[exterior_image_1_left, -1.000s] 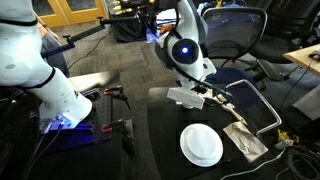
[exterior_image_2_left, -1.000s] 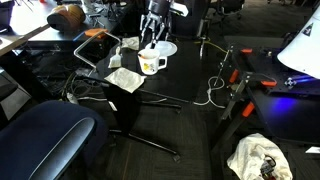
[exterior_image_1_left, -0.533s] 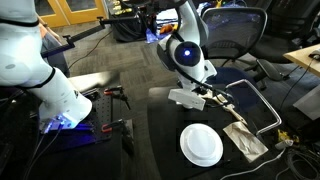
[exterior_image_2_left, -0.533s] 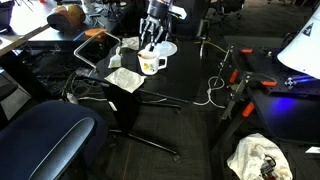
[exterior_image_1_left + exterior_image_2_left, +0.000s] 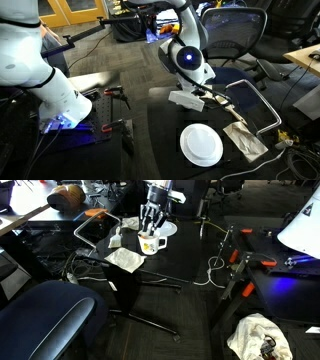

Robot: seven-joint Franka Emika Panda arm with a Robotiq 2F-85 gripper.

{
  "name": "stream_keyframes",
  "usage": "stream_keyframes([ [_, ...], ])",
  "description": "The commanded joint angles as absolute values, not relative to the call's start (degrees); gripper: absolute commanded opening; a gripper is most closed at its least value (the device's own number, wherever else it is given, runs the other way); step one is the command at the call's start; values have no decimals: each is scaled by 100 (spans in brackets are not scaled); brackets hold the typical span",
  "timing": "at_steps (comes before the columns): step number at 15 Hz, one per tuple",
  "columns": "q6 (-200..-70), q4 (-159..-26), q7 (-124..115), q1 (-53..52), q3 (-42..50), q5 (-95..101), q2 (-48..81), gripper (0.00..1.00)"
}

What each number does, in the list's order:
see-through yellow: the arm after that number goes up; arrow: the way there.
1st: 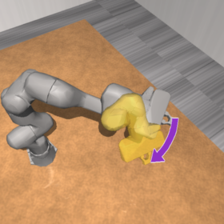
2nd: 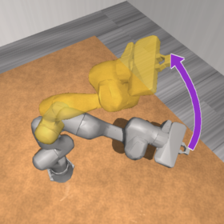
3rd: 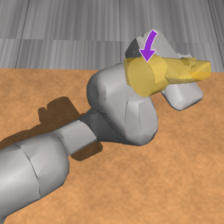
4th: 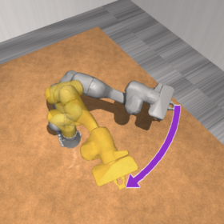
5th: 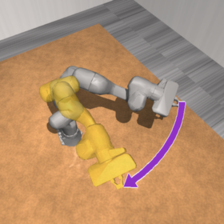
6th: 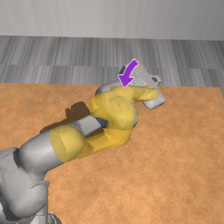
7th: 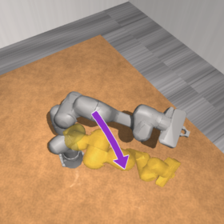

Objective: Pick the marker from the cup and put it on the table

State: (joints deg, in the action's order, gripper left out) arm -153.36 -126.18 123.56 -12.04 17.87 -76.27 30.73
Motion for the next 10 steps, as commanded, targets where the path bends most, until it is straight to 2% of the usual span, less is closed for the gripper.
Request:
stream_keyframes([
  [1, -15143, -12416, 12285, -1169, 1768, -7522, 3223, 46],
  [4, -15053, -12303, 12284, -1170, 1762, -7469, 3325, 48],
  [6, -14990, -12228, 12280, -1166, 1760, -7439, 3388, 42],
  [7, -14966, -12193, 12282, -1166, 1760, -7428, 3418, 43],
  [8, -15224, -12183, 12148, -591, 1161, -7087, 3340, 42],
  [9, -15202, -12147, 12118, -514, 1080, -6971, 3368, 42],
  [10, -14946, -12090, 12196, -865, 1435, -7131, 3460, 31],
])
